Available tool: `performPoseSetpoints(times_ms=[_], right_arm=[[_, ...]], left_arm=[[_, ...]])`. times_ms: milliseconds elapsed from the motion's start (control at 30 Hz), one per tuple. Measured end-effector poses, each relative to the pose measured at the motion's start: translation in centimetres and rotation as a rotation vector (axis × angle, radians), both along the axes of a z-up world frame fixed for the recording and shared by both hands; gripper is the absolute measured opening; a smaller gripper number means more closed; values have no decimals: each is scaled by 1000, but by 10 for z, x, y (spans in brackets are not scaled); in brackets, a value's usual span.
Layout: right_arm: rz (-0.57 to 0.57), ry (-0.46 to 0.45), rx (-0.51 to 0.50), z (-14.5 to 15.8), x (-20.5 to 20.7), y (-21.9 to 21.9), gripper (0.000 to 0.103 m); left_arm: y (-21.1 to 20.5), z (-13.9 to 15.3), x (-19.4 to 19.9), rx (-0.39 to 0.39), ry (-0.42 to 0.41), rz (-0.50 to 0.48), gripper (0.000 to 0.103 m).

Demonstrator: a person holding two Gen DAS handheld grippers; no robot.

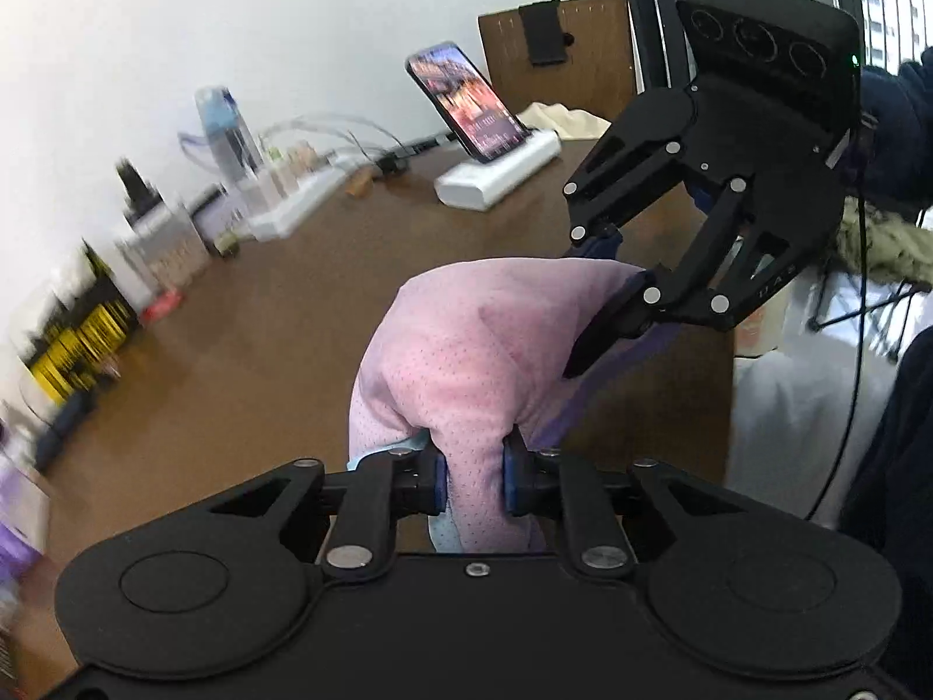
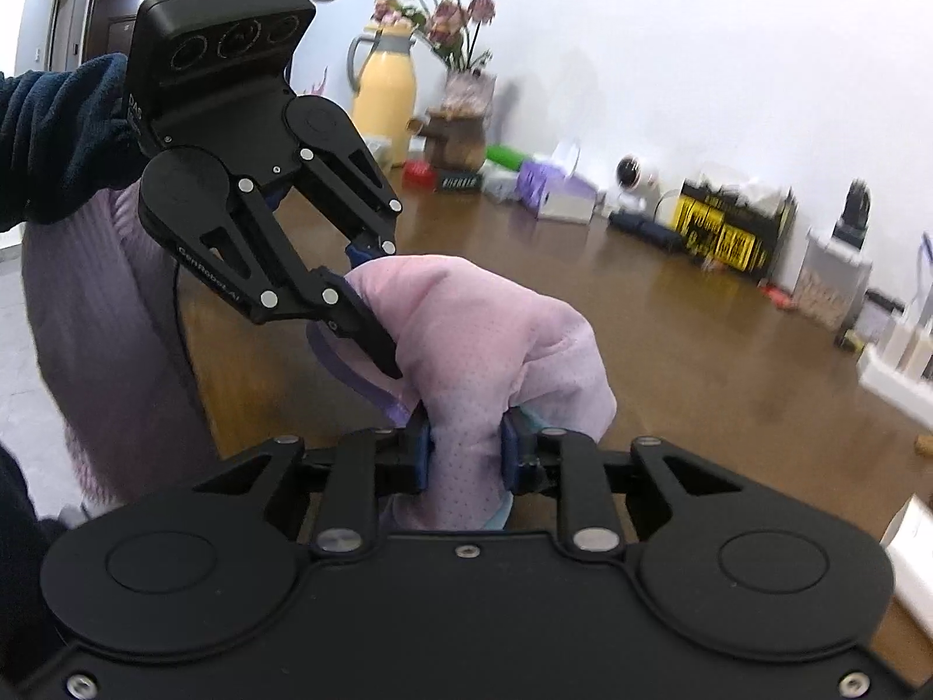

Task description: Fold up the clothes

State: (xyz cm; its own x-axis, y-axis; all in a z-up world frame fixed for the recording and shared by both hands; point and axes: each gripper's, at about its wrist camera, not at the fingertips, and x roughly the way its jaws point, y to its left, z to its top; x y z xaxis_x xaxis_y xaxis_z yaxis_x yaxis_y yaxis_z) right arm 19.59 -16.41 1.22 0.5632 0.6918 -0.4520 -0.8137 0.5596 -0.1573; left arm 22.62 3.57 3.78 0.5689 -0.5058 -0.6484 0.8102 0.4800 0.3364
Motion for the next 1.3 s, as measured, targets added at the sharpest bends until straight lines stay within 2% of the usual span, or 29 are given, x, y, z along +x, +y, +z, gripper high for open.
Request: performPoseSetpoints(times_ms=[233, 300, 433, 567, 667, 833, 900, 1000, 1067, 1167, 1233, 1300], right_arm=[[32, -144, -30, 66, 31, 58, 26], [56, -177, -35, 87, 50, 89, 26], [96, -202, -27, 110, 84, 157, 27], [135, -200, -2, 117, 107, 217, 27], [152, -170, 18, 110, 126, 275, 27], [177, -48, 28, 72, 165, 368, 27], [186, 25, 19, 49, 179, 404, 27], [199, 108, -9, 21, 186, 437, 27], [206, 139, -41, 7, 184, 449, 29], [206, 164, -97, -13, 178, 460, 47], [200, 158, -98, -16, 173, 456, 82], [199, 153, -87, -12, 172, 446, 84]], left_arm=[[45, 55, 12, 66, -146, 71, 17], [67, 70, 20, 100, -190, 123, 17], [106, 89, 38, 187, -223, 217, 17], [164, 103, 66, 241, -208, 339, 17], [209, 94, 91, 241, -175, 450, 17], [267, 52, 123, 307, -117, 615, 17], [280, 32, 130, 348, -68, 647, 17], [296, 3, 134, 419, 32, 670, 18], [302, -9, 132, 462, 85, 673, 22], [301, -27, 127, 563, 104, 671, 47], [299, -34, 119, 621, 91, 657, 66], [299, -38, 112, 666, 80, 658, 71]])
